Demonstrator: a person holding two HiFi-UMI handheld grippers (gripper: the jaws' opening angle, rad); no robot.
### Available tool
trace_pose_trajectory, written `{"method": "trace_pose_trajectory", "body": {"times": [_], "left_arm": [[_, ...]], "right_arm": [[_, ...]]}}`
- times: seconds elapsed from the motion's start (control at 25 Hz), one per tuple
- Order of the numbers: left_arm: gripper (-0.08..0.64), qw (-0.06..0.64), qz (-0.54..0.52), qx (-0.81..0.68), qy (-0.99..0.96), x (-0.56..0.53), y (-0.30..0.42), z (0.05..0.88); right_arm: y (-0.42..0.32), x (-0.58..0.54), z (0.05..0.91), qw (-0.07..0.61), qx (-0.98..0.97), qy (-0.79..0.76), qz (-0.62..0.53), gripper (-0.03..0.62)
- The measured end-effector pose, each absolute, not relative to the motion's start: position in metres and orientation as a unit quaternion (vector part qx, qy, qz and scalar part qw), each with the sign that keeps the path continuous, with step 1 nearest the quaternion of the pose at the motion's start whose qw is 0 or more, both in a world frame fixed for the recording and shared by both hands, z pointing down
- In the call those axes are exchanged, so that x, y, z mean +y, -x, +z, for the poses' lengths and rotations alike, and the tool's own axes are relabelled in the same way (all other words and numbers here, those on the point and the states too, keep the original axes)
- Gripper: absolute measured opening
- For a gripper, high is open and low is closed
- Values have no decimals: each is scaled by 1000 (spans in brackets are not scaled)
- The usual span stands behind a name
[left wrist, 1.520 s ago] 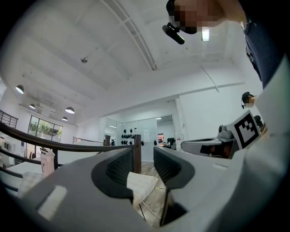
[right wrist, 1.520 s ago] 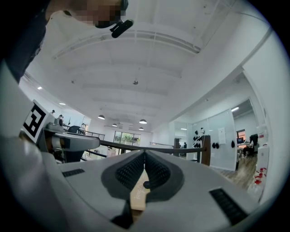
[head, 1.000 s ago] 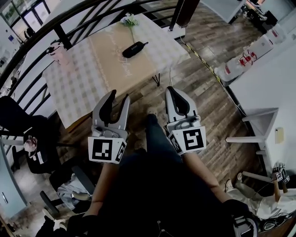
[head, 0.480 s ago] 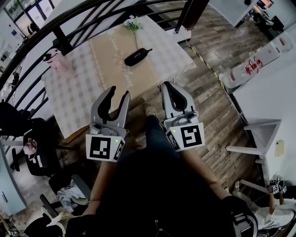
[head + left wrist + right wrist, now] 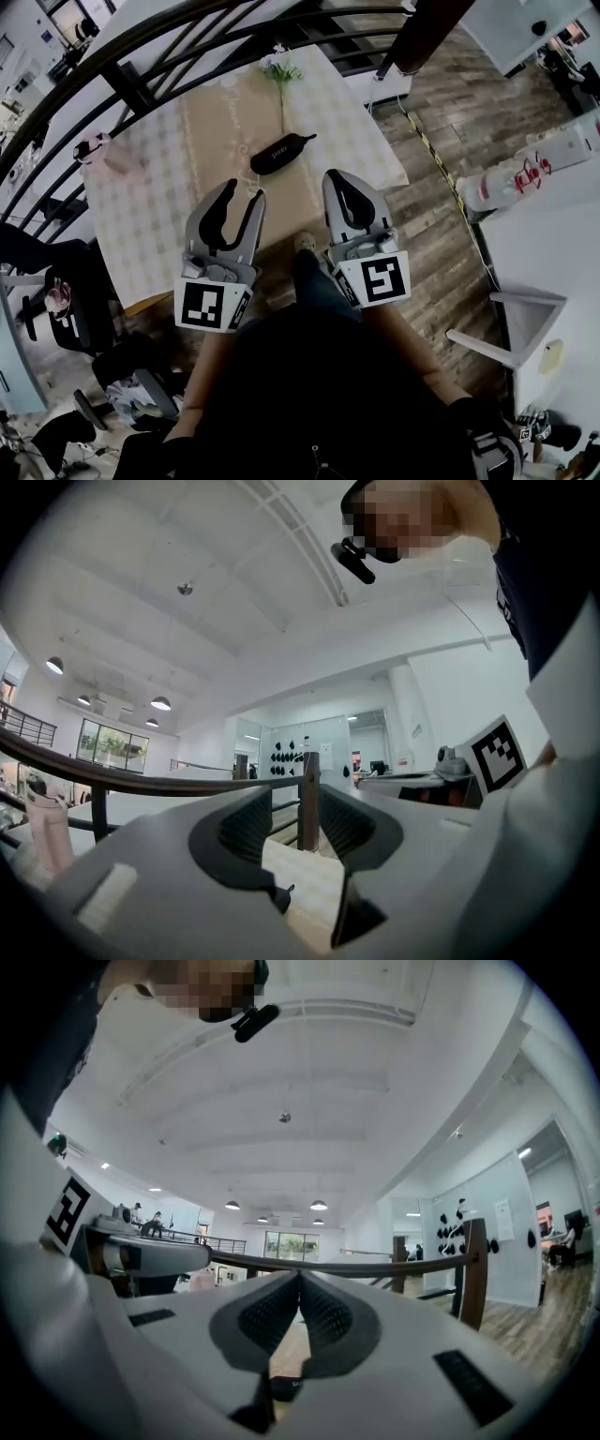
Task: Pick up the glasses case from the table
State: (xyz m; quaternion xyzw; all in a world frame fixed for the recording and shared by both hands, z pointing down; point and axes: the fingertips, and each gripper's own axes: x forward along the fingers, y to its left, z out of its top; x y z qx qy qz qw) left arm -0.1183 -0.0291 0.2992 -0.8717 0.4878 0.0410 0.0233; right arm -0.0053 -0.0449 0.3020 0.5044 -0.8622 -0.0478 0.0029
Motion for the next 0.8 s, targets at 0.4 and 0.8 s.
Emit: {"method": "trace_pose_trajectory", "body": {"times": [0.4,0.8], "left_arm": [[158,12,38,533,845,-141,88,311],[158,11,31,567,823,-194,86,322]], "right_arm": [[-18,-171,325,31,-900,-434,-32,11],[-4,-236,348,28,-928,-372,-2,11]]}}
